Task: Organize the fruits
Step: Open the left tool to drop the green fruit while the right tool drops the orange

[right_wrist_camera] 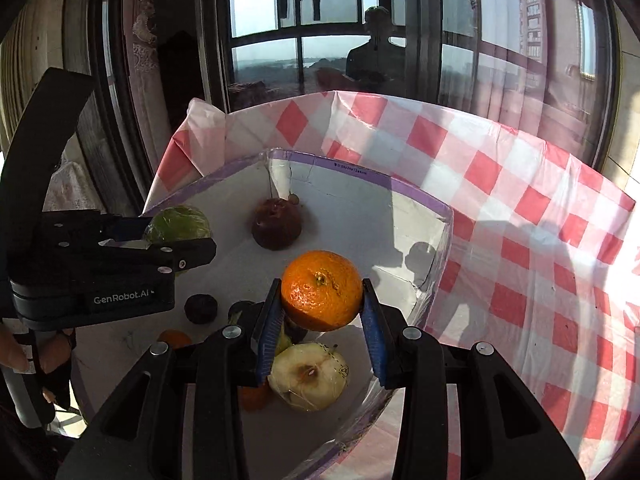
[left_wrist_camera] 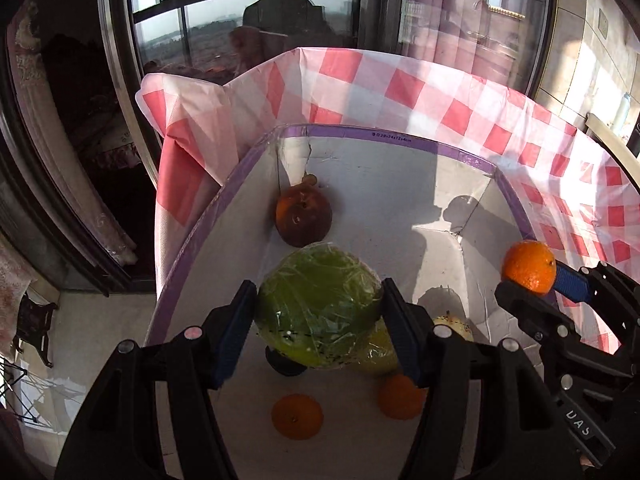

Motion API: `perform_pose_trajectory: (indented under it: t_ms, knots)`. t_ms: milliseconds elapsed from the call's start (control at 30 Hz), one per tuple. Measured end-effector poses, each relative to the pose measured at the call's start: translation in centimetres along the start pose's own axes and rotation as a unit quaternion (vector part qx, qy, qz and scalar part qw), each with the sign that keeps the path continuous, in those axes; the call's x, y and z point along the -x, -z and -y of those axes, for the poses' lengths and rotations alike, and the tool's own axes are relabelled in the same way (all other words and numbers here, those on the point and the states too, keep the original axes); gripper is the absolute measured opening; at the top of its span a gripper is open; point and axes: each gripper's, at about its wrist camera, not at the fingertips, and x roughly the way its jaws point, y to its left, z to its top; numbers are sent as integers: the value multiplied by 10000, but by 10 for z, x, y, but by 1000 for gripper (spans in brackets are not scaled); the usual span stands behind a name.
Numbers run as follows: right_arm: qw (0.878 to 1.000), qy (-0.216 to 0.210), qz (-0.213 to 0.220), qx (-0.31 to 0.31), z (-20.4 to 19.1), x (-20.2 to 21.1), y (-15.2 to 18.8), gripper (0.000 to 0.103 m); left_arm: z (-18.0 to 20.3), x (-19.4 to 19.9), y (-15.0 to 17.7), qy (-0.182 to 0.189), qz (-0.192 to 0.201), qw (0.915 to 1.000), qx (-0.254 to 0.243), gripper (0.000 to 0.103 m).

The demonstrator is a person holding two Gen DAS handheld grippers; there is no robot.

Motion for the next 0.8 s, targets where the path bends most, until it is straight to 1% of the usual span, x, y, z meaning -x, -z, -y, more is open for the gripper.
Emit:
perform_pose_trajectory:
  t_ms: [133, 233, 433, 533, 633, 667, 700, 733, 767, 800]
  knots:
    - [9962, 266, -736, 370, -2, -35, -6, 38, 3, -13, -1, 206, -312, 9993, -70, 63]
    - [9926, 351, -1045, 507, -1, -53, -6, 38, 6, -15, -1, 281, -360, 9989, -102, 63]
    - [9869, 473, -1311, 810, -11, -63, -10, 38, 8, -20, -1, 296, -497, 9982, -141, 63]
    - [9864, 490, -1346, 809, -9, -65, -10, 39, 7, -21, 0, 328, -511, 9981, -125, 63]
    - [9872, 437, -1346, 729, -7, -63, -12, 40, 7, -18, 0, 329, -418, 9985, -132, 63]
    - [9875, 422, -1345, 708, -7, -63, -13, 41, 6, -18, 0, 321, -404, 9986, -130, 64]
    - [9880, 394, -1326, 692, -7, -63, -13, 44, 5, -18, 0, 341, -421, 9985, -102, 64]
    - [9884, 379, -1309, 676, -6, -62, -14, 47, 4, -18, 0, 370, -439, 9983, -52, 71]
    - [9889, 361, -1287, 646, -6, -60, -14, 54, 1, -17, 0, 389, -426, 9983, 0, 75]
    - [9895, 337, -1266, 610, -5, -59, -14, 58, -1, -15, 0, 405, -378, 9984, 59, 83]
